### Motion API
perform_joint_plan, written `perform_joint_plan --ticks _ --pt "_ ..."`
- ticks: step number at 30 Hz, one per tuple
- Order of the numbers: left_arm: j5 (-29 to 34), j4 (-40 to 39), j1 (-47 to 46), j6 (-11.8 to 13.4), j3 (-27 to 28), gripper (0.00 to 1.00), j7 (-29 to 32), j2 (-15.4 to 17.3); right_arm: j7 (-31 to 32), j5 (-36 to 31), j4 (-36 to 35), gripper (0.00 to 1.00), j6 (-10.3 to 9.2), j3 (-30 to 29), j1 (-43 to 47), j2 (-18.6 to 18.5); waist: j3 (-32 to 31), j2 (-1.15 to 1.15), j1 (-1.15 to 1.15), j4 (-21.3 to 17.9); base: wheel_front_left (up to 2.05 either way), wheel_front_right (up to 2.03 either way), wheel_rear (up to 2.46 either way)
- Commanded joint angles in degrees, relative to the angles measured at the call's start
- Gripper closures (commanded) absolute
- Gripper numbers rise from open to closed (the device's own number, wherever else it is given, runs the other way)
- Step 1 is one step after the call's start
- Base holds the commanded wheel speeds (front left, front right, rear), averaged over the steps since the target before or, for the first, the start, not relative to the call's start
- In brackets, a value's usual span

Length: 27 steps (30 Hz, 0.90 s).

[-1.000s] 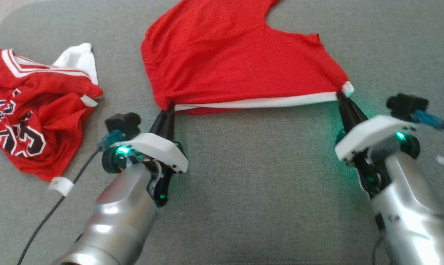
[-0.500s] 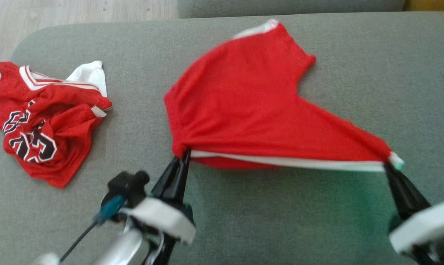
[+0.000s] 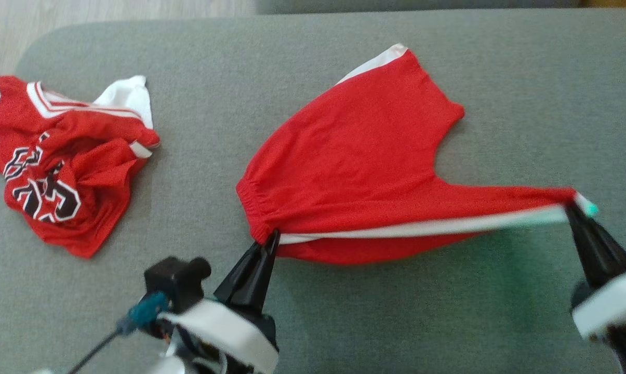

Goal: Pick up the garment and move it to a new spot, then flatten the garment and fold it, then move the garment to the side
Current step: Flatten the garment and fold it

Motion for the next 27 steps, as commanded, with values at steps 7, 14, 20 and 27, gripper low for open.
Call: perform_joint_plan --ticks 7,14,20,27 --pt "-9.7 11.4 -10.0 -9.8 3.6 1.0 1.1 -5.6 2.5 2.4 12.6 1.0 -0.04 4.5 -19.9 -2.8 5.9 0.0 0.0 4.0 0.0 0.0 0.0" --pt "-10.9 18.6 -16.6 -14.0 6.2 1.0 -2.2 -8.4 -0.2 3.9 26.3 1.0 -0.04 5.3 -33.5 -5.6 9.2 0.0 0.0 7.7 0.0 0.0 0.0" --pt "-12.1 24.5 -21.1 -16.7 7.0 1.0 -3.2 -10.6 -4.8 4.0 39.3 1.0 -0.04 8.2 -44.9 -8.9 10.8 0.0 0.0 10.7 0.0 0.0 0.0" --pt "-11.5 33.9 -27.2 -19.6 5.8 1.0 -4.2 -14.4 -11.7 3.6 53.1 1.0 -0.04 11.2 -54.3 -10.8 12.0 0.0 0.0 12.3 0.0 0.0 0.0"
